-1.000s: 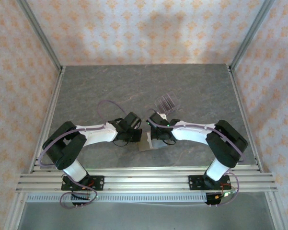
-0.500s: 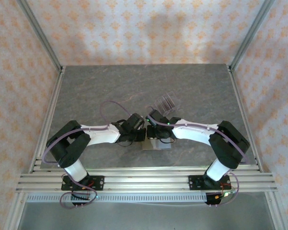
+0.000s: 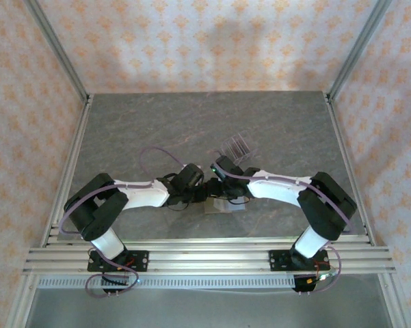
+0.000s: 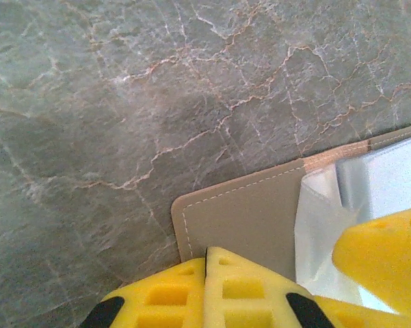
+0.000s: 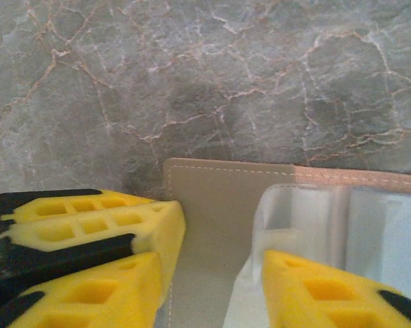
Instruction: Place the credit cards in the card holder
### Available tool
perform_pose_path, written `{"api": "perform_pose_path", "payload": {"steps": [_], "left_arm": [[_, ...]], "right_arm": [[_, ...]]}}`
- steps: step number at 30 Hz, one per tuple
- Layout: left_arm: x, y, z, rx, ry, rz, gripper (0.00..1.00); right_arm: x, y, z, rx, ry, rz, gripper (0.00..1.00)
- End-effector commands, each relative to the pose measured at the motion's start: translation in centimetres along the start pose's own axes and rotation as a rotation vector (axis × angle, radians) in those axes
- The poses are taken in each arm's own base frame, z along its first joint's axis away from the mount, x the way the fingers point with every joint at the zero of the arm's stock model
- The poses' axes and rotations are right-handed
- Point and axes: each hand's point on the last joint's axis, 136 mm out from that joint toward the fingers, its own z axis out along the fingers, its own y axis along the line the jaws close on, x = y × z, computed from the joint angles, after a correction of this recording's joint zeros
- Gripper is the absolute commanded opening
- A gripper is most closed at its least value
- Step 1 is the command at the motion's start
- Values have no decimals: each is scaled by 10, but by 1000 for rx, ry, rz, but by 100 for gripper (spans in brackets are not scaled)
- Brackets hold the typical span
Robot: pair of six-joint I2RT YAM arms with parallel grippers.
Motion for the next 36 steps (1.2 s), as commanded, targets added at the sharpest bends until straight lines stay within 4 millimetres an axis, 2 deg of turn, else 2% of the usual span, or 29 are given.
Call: {"api": "perform_pose_path", "payload": {"steps": [1,8,17,21,24,36], "left_arm": [[39,45,5,-170,108,5,1],[36,47,0,-181,90,-9,2],[37,48,-2,-179,84,-6,3],[37,49,-2,-178,82,-9,3],[38,50,-1,-178,82,-12,2],[40,51,0,-177,86,-13,2]], "right_arm": [[3,53,-10,-241,48,-37,53],[4,84,-15,-385,98,-17,56],[-14,116,-38,-560,72,21,61],[-27,118,-49,-574,25,32,64],[-36,109,-56,-484,-27,4,64],[-43,108,-79,-453,-77,-52,71]]}}
